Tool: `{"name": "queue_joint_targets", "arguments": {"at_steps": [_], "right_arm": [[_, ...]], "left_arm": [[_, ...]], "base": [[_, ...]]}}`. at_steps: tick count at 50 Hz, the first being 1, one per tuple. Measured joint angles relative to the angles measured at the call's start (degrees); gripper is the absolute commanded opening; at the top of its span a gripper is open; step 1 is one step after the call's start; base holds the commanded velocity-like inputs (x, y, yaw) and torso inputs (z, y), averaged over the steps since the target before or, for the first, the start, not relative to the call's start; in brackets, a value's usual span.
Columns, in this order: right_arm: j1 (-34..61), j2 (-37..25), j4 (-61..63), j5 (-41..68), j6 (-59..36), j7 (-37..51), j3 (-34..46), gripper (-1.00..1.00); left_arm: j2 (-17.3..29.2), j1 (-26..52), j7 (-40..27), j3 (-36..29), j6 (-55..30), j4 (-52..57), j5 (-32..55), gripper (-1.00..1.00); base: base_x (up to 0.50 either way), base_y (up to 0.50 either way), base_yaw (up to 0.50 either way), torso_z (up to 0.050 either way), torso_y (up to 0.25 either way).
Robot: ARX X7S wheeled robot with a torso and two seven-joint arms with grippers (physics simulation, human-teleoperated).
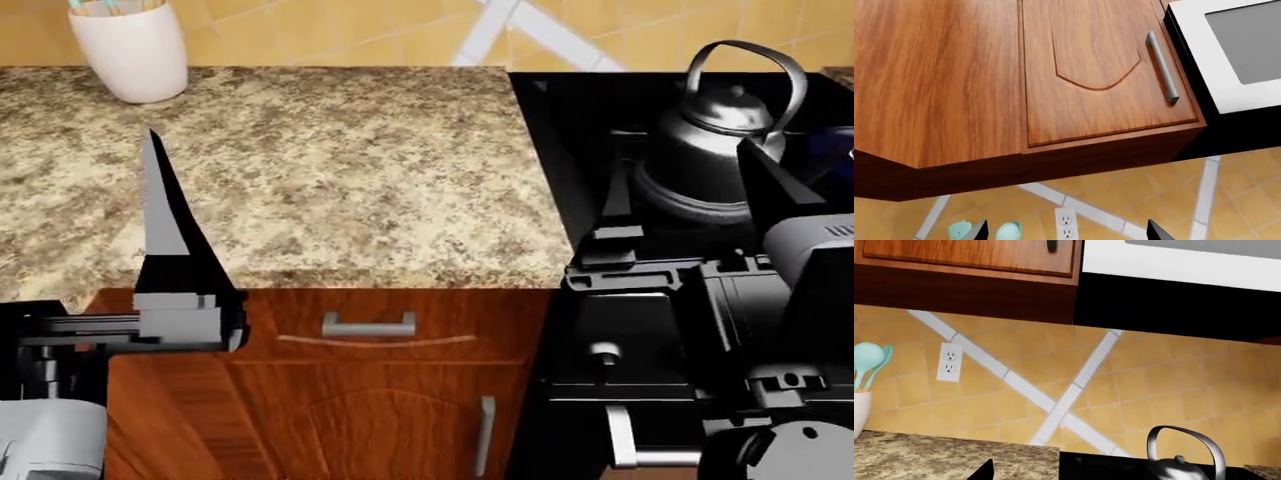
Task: Pick the kettle from the counter and place it on a stove burner. Then turn the burner on.
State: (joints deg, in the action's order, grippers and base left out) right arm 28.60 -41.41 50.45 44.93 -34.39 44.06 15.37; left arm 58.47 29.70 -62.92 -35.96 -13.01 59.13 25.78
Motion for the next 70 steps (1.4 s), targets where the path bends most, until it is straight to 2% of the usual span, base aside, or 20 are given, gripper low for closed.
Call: {"name": "queue_joint_targets", "arguments": {"at_steps": [10,26,33,41,54,63,70], "right_arm": [[-6.85,-0.04,1.44,-6.78,4.95,0.64,0.46,1.00],[-11.53,-1.24,3.57,-7.03,6.59,1.69,-0.28,1.00],[-12.78,-1.77,3.94,-6.41,7.23,1.66,-0.69,1.00],[-12.88,-2.29,4.25,-5.01,7.41,1.26,-0.90,1.00],[-11.63,-3.07,5.02,-2.83,6.06,1.45,-0.53,1.00],[-10.98,-3.34,4.63,-0.99,5.00,1.84,-0.17,1.00],[-9.15,-4.16,4.81,3.20,2.49,3.59,-0.65,1.00]], "left_arm": [[1.47,6.35,-6.13,-6.65,-1.98,0.52,-2.52,1.00],[5.21,29.78,-19.12,-33.37,-1.36,0.76,-2.55,1.00],[5.66,36.51,-22.55,-41.32,-0.47,0.65,-2.31,1.00],[5.63,39.56,-23.94,-45.34,0.66,0.11,-2.25,1.00],[5.93,40.90,-24.20,-47.14,2.16,-0.07,-2.48,1.00],[6.75,46.84,-24.23,-52.31,3.29,-0.63,-2.49,1.00],[6.77,47.20,-24.72,-53.34,1.95,-0.36,-3.50,1.00]], "base": [[0.00,0.00,0.00,-0.050,0.000],[0.00,0.00,0.00,-0.050,0.000],[0.00,0.00,0.00,-0.050,0.000],[0.00,0.00,0.00,-0.050,0.000],[0.00,0.00,0.00,-0.050,0.000],[0.00,0.00,0.00,-0.050,0.000],[0.00,0.00,0.00,-0.002,0.000]]}}
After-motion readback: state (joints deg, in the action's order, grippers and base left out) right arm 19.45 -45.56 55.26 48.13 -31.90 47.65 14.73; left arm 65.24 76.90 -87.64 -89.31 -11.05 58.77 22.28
